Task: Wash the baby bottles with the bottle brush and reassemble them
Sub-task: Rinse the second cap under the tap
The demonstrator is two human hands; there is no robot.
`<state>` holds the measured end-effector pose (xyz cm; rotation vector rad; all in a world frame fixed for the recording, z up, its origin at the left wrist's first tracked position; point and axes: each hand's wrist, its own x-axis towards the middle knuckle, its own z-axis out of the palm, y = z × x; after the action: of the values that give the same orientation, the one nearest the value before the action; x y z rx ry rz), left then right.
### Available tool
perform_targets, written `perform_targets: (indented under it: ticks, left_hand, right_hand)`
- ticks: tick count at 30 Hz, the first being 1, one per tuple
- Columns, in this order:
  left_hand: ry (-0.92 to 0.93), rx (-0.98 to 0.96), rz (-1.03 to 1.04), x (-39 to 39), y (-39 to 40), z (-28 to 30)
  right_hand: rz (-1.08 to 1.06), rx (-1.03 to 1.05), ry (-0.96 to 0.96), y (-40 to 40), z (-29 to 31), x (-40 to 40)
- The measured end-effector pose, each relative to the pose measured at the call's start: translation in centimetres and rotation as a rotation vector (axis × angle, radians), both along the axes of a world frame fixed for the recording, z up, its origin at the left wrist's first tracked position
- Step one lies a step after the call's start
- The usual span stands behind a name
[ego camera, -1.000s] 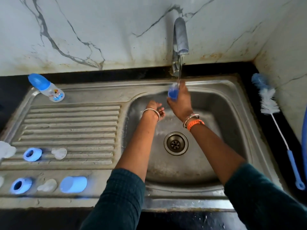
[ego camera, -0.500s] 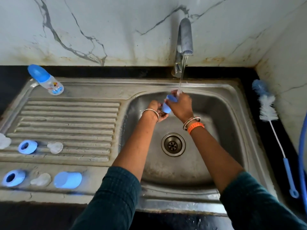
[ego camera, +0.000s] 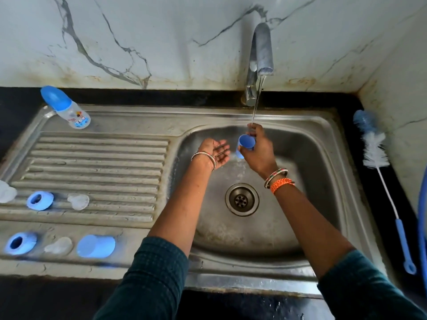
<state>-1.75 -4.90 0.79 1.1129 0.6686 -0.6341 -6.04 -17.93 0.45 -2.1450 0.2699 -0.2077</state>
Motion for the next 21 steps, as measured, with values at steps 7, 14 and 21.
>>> perform_targets:
  ticks: [7, 14, 21]
  left_hand:
    - [-0.017, 0.066, -0.12, -1.6, -0.4, 0.4]
    - [-0.369, 0.085, -0.425, -3.6, 1.0, 2.4]
    - [-0.322, 0.215, -0.387, -5.0, 2.4, 4.4]
  right_hand:
    - [0.038, -0.061, 0.024, 0.0, -0.1, 0.2]
    - [-0.205, 0.861, 0.481, 1.6, 1.5, -2.1]
    - [-0.033, 0.026, 0.366, 2.9, 3.0, -3.7]
